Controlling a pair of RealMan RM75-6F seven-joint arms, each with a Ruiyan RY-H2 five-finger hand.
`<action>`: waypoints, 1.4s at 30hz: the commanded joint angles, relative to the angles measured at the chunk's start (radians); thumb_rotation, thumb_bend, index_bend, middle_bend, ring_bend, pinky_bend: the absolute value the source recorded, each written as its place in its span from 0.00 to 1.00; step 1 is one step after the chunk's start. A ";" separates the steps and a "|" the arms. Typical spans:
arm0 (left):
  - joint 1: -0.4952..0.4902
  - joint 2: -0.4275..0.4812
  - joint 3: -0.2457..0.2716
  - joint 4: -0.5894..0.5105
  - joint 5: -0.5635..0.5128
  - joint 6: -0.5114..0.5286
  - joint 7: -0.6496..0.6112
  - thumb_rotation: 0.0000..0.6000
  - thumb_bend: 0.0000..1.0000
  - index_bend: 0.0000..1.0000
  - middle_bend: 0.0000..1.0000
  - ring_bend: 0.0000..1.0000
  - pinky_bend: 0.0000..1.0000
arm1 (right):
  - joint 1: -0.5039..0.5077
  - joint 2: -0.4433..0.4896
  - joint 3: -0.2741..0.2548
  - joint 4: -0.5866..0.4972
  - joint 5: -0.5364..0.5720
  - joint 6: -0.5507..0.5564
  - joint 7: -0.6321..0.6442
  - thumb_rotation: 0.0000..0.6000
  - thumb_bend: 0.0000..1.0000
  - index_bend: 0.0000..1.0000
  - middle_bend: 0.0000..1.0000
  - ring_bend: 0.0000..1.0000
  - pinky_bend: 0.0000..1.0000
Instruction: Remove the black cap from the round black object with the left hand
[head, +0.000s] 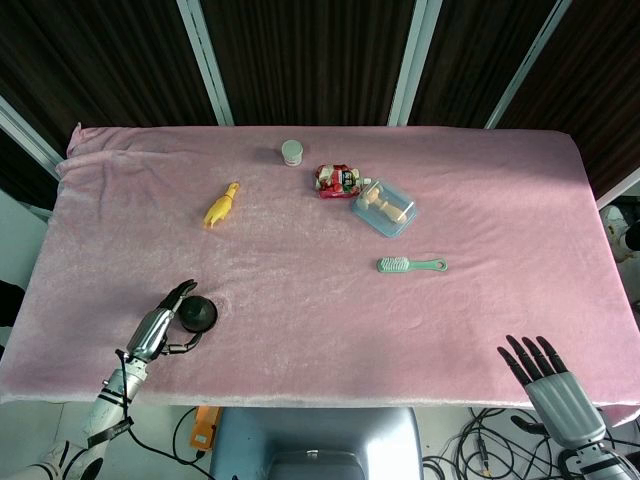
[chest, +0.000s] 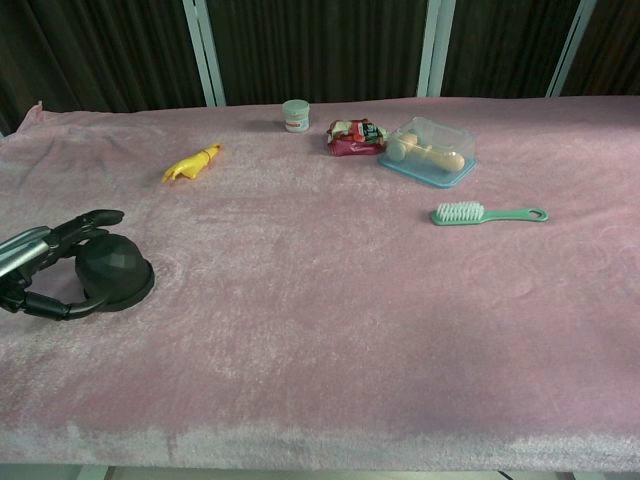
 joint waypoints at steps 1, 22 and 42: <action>0.000 -0.002 0.000 0.002 -0.001 -0.002 -0.003 1.00 0.33 0.00 0.00 0.00 0.14 | 0.000 0.000 0.000 0.000 0.000 0.000 0.000 1.00 0.05 0.00 0.00 0.00 0.07; -0.007 -0.056 -0.009 0.053 -0.031 -0.048 0.023 1.00 0.34 0.10 0.05 0.07 0.17 | 0.005 0.002 -0.001 -0.006 0.005 -0.015 -0.011 1.00 0.05 0.00 0.00 0.00 0.07; 0.017 -0.088 -0.016 0.095 0.011 0.090 0.015 1.00 0.35 0.22 0.33 0.41 0.53 | 0.009 0.007 -0.002 -0.011 0.007 -0.020 -0.009 1.00 0.05 0.00 0.00 0.00 0.07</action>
